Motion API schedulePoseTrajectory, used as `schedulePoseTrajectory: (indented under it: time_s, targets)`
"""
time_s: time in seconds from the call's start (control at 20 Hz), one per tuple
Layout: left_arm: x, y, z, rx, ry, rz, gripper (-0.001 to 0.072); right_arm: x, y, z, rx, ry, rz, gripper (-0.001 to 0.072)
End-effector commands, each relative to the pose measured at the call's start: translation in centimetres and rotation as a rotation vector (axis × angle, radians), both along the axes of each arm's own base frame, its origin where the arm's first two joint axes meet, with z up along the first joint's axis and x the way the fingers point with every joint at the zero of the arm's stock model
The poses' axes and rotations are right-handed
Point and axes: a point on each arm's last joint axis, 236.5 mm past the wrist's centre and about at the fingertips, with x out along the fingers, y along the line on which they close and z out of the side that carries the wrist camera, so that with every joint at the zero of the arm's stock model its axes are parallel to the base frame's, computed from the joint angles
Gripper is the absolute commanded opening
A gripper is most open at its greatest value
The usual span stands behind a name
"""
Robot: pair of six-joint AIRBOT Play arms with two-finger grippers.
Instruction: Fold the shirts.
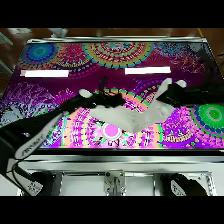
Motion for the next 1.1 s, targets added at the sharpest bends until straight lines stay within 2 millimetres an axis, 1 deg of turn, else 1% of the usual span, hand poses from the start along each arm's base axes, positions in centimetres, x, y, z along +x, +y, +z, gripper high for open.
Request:
schedulePoseTrajectory:
  time_s: [0.0,0.05,0.1,0.15,0.2,0.25,0.3,0.35,0.4,0.45,0.5,0.55,0.6,0.65,0.7,0.75,0.8,0.85,0.9,1.0,1.05]
  targets:
    - [5.3,11.8,7.0,0.022,-0.139,0.145,0.0042,3.5,6.6,-3.5,0.002,-0.035,0.08,0.0054]
    - [6.1,15.2,10.1,0.011,-0.193,0.199,0.0042,4.5,9.2,-5.1,0.007,-0.043,0.103,0.0054]
    - [6.4,18.3,13.1,0.005,-0.245,0.247,0.0042,5.4,11.6,-7.0,0.013,-0.044,0.115,0.0054]
    - [6.2,20.8,15.7,0.003,-0.29,0.281,0.0042,6.1,14.2,-9.0,0.025,-0.04,0.122,0.0054]
    - [5.6,23.0,18.1,0.005,-0.331,0.303,0.0043,6.7,16.8,-11.4,0.043,-0.028,0.119,0.0054]
    - [4.6,24.5,19.8,0.011,-0.358,0.302,0.0043,7.2,19.3,-13.8,0.072,-0.004,0.098,0.0054]
    - [3.3,25.3,20.8,0.02,-0.374,0.276,0.0043,7.6,21.4,-15.7,0.112,0.021,0.064,0.0055]
    - [1.5,25.6,21.3,0.038,-0.388,0.212,0.0043,8.2,23.6,-17.8,0.172,0.059,-0.002,0.0063]
    - [-0.3,25.5,20.9,0.058,-0.371,0.145,0.0043,9.0,25.0,-19.6,0.222,0.085,-0.084,0.0096]
    - [-1.7,25.1,20.0,0.081,-0.341,0.082,0.0043,9.7,25.7,-20.8,0.265,0.11,-0.162,0.0375]
    - [-2.9,24.7,18.9,0.102,-0.307,0.025,0.0043,10.6,25.8,-21.4,0.298,0.12,-0.226,0.0703]
    - [-3.6,24.3,18.1,0.105,-0.283,0.001,0.0043,11.0,25.7,-21.2,0.313,0.116,-0.243,0.0702]
    - [-3.8,24.0,17.3,0.1,-0.264,-0.004,0.0043,11.7,25.0,-20.4,0.318,0.096,-0.244,0.0702]
    - [-3.7,23.8,16.5,0.102,-0.256,0.0,0.0043,12.0,24.2,-19.0,0.317,0.075,-0.213,0.0702]
    - [-3.5,23.8,15.8,0.102,-0.244,0.017,0.0043,11.8,23.1,-17.6,0.306,0.06,-0.156,0.0702]
    - [-3.3,23.9,15.2,0.103,-0.235,0.033,0.0043,11.2,21.5,-16.2,0.274,0.051,-0.077,0.0702]
    - [-3.1,24.1,14.7,0.104,-0.226,0.047,0.0043,10.3,19.4,-15.4,0.218,0.051,-0.003,0.0702]
    - [-3.1,24.1,14.2,0.104,-0.217,0.052,0.0043,9.3,16.4,-14.9,0.133,0.053,0.065,0.0701]
    - [-3.2,24.1,13.9,0.103,-0.208,0.051,0.0043,8.4,12.8,-14.5,0.044,0.071,0.101,0.0701]
    - [-3.6,24.0,13.8,0.103,-0.205,0.034,0.0043,6.8,3.8,-14.7,-0.174,0.147,0.071,0.0701]
    - [-3.6,23.9,13.8,0.102,-0.204,0.033,0.0043,5.9,-1.3,-15.4,-0.315,0.196,0.039,0.0698]
